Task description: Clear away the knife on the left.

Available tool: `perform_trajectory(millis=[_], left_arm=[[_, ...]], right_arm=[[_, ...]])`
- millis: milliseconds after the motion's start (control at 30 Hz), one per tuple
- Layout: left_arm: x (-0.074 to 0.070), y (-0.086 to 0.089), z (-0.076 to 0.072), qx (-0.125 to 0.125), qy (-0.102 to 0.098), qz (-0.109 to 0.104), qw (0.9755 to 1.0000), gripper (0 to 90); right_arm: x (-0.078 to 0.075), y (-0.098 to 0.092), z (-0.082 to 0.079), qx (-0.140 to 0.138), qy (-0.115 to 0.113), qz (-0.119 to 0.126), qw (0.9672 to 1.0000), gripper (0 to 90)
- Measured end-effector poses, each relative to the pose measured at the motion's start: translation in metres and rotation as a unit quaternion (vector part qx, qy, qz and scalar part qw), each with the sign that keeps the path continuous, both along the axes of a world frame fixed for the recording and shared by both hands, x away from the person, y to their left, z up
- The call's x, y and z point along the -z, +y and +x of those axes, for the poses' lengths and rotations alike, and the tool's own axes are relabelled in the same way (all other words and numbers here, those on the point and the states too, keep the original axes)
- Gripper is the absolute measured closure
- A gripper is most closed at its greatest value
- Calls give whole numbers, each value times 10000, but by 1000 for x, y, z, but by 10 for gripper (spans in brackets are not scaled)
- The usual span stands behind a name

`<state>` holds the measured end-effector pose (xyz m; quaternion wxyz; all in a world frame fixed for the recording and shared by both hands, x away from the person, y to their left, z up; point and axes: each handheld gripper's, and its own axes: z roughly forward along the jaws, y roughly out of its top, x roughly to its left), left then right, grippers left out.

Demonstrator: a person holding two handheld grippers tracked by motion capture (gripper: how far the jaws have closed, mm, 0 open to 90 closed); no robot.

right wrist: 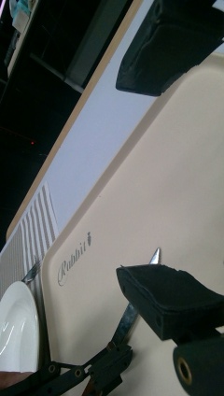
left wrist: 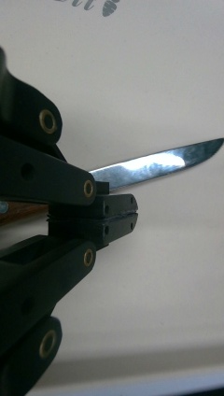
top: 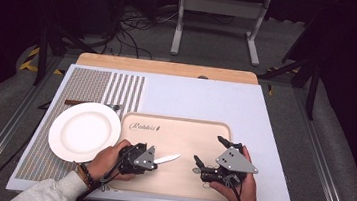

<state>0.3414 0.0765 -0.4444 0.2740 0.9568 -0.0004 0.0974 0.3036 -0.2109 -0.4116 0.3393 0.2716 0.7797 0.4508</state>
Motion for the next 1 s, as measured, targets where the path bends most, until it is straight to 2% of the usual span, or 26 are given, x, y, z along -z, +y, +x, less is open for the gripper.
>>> perform_trajectory(millis=[100,233,300,667,800,1000], left_arm=[[-2,-5,1,-86,-159,156,9997,900],[-2,-5,5,-194,-193,168,9995,900],[-1,-3,7,-341,-298,231,9987,900],[-4,14,11,-556,-278,441,9971,900],[-4,23,11,-672,-228,431,9965,900],[-5,39,9,-768,-209,577,9952,900]], right_arm=[[1,0,-1,3,49,-27,10000,102],[1,0,-1,5,44,-58,10000,102],[1,0,-1,10,42,-56,10000,102],[1,2,-2,-38,8,-128,9999,102],[1,2,-2,-52,18,-145,9999,102],[2,4,-2,-80,37,-165,9998,102]])
